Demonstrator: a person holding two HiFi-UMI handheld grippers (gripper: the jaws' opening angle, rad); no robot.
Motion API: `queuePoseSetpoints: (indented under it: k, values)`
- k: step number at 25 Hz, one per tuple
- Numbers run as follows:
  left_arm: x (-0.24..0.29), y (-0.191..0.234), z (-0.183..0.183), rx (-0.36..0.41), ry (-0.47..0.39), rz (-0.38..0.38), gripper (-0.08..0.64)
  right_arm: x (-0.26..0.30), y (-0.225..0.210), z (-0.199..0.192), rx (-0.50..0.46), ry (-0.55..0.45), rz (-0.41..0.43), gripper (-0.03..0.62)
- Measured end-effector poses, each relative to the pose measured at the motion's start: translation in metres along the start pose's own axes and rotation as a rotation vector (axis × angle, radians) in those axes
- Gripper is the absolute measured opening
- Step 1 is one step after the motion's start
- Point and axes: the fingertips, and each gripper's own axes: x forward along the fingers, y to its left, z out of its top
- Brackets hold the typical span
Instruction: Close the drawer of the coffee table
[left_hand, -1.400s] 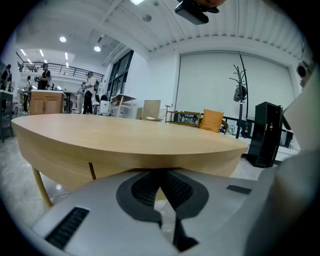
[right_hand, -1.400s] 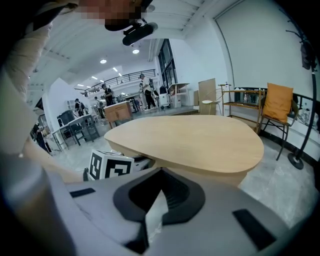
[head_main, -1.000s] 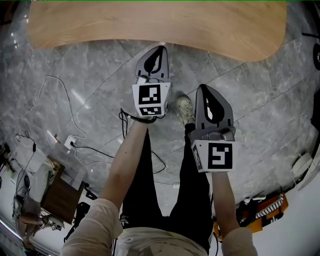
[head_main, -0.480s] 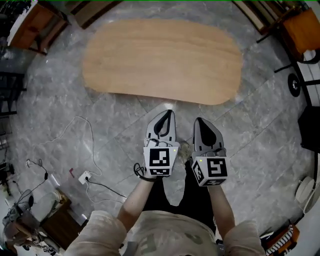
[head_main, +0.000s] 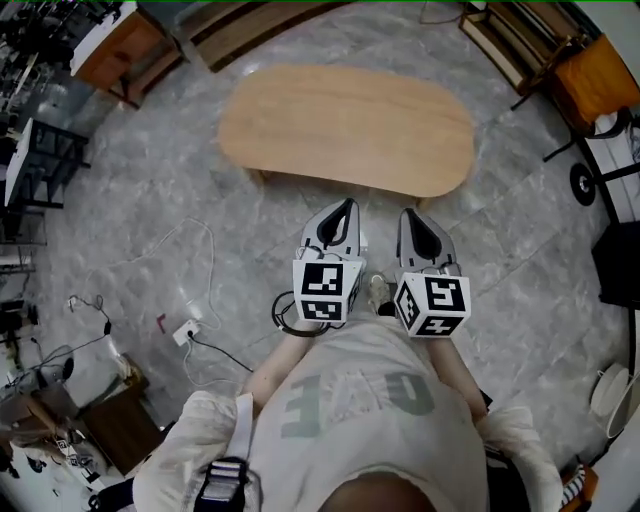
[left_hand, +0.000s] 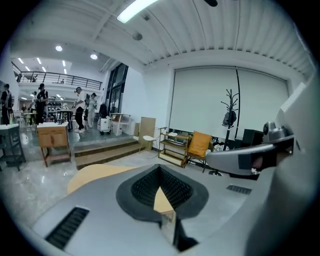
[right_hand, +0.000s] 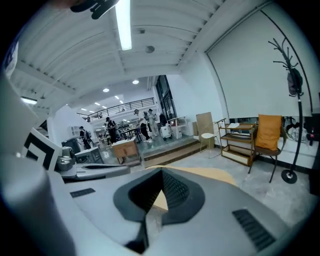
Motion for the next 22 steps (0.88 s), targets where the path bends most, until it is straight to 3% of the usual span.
queuePoseSetpoints:
  k: [8,15,22]
  values:
    - [-0.017,-0.025,0.009,-0.031,-0.074,0.044,0.009,-0.020,0.004,0.013,-0.102,-0.039,0.079,0.003]
    - [-0.020,-0.043,0.005,-0.037,-0.089,0.057,0.009,-0.032,-0.015,0.012,-0.110,-0.030,0.082,0.005]
    - [-0.024,-0.041,-0.003,-0.064,-0.088,0.056,0.009,-0.040,-0.003,0.003,-0.096,-0.019,0.130,0.005]
